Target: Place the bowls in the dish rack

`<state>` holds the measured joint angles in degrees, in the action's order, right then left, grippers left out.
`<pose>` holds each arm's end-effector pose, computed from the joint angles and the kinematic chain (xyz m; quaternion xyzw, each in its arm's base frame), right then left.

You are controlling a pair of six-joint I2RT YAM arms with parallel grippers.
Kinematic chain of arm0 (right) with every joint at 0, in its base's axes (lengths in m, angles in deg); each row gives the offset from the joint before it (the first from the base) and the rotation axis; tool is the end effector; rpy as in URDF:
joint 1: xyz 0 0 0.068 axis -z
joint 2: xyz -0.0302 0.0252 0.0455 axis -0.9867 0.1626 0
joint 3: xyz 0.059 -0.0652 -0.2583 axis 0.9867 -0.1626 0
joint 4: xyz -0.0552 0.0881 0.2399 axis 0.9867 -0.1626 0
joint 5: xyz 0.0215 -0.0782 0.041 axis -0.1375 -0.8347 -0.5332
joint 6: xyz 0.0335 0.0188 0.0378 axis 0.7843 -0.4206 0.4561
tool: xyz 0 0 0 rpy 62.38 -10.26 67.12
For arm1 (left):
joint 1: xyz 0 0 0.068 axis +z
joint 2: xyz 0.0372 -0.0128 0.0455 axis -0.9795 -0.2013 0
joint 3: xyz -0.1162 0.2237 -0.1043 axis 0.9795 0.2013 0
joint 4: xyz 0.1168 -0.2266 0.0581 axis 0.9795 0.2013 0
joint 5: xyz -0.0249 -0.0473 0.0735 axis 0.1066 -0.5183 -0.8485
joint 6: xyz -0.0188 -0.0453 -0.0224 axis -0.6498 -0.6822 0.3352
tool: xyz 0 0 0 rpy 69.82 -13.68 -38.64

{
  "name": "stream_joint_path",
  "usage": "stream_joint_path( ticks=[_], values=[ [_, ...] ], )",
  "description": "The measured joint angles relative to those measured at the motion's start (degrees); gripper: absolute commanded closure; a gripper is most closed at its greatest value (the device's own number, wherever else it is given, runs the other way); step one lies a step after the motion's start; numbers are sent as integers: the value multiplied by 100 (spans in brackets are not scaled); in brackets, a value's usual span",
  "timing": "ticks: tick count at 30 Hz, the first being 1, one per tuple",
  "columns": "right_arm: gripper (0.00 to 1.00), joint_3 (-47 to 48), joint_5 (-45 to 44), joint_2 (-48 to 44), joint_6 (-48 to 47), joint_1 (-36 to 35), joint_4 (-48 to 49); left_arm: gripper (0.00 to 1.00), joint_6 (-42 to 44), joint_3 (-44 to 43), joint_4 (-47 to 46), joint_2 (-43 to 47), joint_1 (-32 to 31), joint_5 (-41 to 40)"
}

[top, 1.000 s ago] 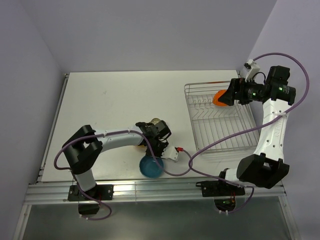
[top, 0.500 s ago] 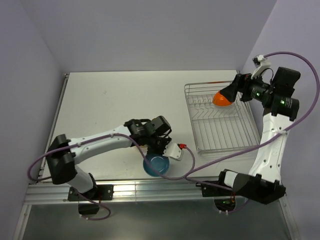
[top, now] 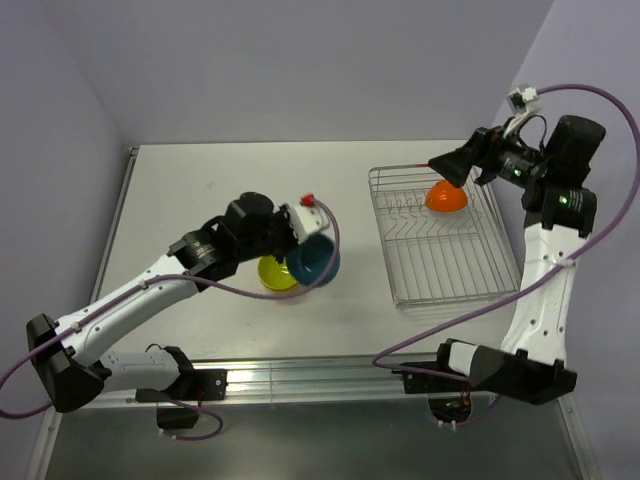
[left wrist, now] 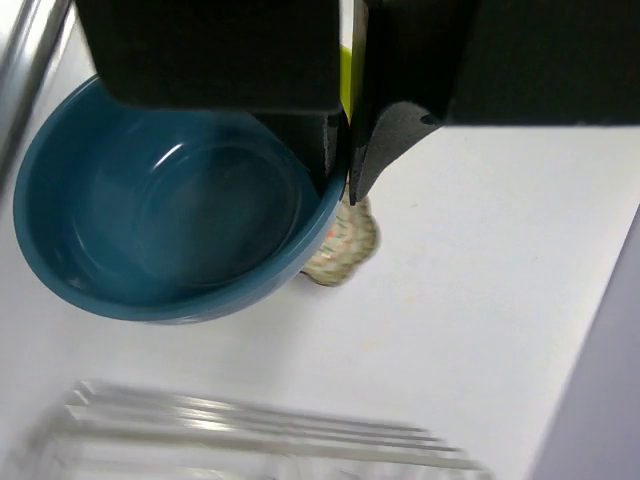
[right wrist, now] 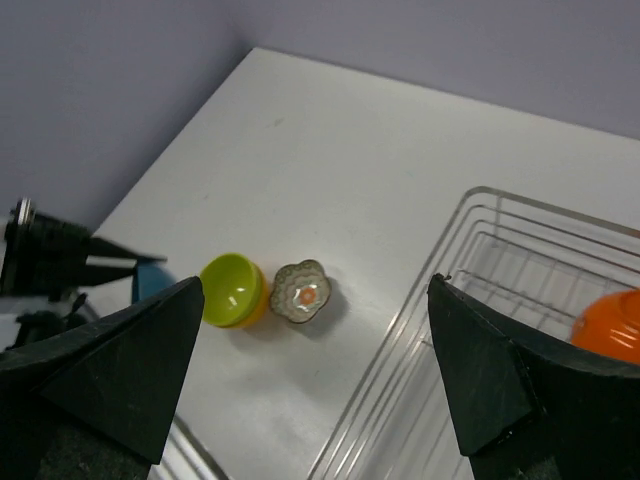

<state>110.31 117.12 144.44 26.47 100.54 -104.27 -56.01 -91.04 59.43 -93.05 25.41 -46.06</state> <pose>0.2001 -0.0398 0.4847 -0.1671 0.7363 0.3084 0.5786 0.1611 -0.2184 0.3568 0.5459 0.6688 -0.1650 0.4770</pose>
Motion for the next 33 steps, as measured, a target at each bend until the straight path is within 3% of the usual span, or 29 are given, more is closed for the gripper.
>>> stream_joint_path(
  ticks=[9,20,33],
  values=[
    [0,98,63,881,120,-1558,-426,100,-2103,0,-1423,186,1742,-170],
    [0,-468,455,1508,1373,-2717,345,100,-4146,-63,-1495,125,2302,782],
    [0,-1025,35,1419,3095,-3495,1773,100,-5390,-85,-1445,-181,2361,1316]
  ],
)
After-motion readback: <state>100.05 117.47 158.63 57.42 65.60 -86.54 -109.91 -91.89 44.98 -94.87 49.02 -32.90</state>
